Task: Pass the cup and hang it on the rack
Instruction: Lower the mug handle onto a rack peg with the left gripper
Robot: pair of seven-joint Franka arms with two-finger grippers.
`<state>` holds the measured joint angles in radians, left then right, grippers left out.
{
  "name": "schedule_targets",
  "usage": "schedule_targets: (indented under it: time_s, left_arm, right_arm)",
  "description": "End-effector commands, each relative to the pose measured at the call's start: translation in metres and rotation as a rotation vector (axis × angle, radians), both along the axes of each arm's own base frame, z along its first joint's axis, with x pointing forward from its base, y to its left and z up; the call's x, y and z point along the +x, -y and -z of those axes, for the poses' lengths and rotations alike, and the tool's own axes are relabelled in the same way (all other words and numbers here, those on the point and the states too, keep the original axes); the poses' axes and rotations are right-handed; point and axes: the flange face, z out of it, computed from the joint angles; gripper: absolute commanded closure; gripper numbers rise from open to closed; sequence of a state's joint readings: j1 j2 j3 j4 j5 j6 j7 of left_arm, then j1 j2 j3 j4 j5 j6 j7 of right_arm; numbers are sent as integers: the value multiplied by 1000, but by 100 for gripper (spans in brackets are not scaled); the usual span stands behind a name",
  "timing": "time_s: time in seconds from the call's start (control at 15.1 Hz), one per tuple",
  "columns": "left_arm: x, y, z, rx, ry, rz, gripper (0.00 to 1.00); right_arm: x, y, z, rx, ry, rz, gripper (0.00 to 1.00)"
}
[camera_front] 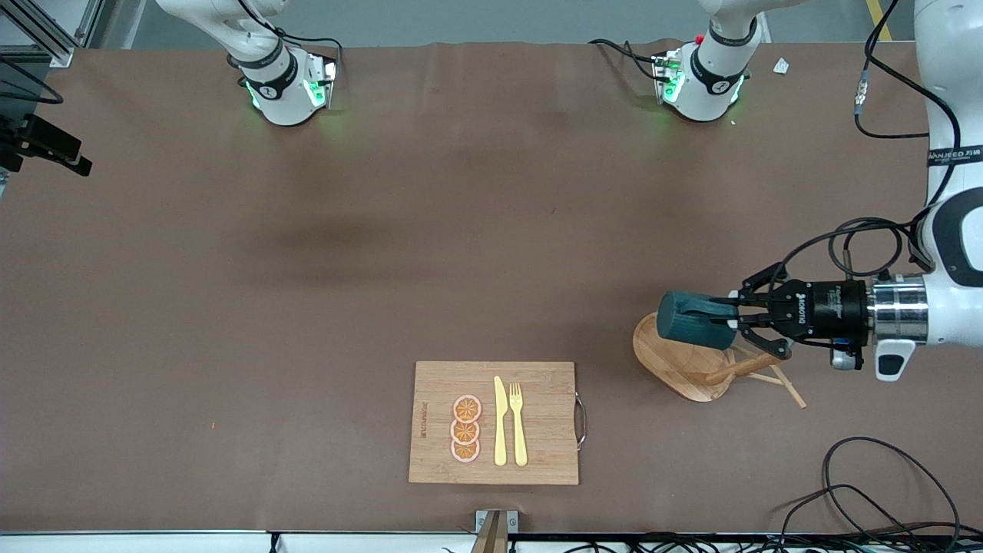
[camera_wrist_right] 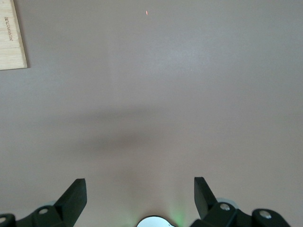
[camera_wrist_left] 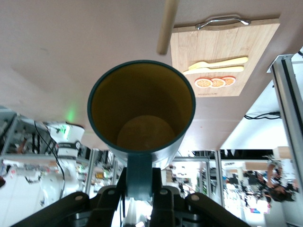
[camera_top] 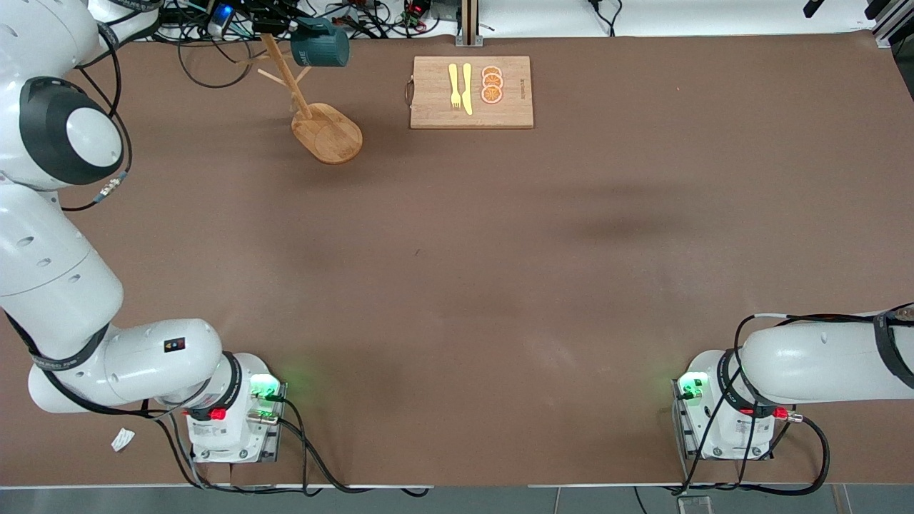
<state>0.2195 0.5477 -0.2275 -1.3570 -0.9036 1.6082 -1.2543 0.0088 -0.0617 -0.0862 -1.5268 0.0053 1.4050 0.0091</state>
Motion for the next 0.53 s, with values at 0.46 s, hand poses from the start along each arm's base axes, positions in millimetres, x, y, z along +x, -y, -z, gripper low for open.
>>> schedule_targets:
  time_s: [0.46]
  left_arm:
    - [8, -16, 23, -87, -68, -55, 100]
  right_arm:
    - [-7, 1, -3, 26, 2, -40, 0]
